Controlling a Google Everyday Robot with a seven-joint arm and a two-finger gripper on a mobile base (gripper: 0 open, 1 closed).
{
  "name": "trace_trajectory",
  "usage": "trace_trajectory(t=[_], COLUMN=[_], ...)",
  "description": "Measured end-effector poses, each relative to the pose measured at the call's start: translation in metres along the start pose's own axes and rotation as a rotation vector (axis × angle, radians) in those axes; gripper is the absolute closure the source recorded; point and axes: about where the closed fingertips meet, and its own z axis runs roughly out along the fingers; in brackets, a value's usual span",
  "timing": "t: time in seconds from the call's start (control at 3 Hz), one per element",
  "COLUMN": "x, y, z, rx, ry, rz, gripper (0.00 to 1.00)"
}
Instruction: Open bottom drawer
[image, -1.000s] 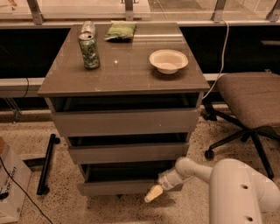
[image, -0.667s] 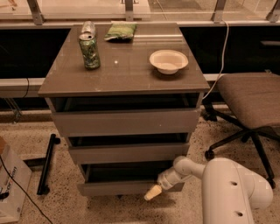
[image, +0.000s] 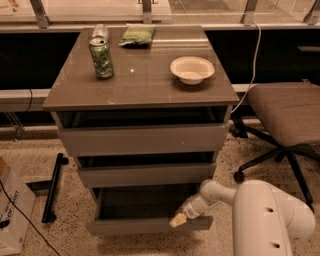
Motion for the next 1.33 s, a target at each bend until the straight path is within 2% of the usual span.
trace_trajectory(t=[0.33, 0.67, 1.0, 1.33], x=[0.000, 0.031, 0.108, 0.104], y=[0.000, 0.019, 0.038, 0.041], z=[0.000, -0.002, -0.035, -0.036], rx=[0.000, -0.001, 0.100, 0.100], ry=[0.000, 0.030, 0.036, 0.036], rz=[0.000, 0.071, 0.340, 0.340], gripper=[0.21, 0.01, 0.00, 0.00])
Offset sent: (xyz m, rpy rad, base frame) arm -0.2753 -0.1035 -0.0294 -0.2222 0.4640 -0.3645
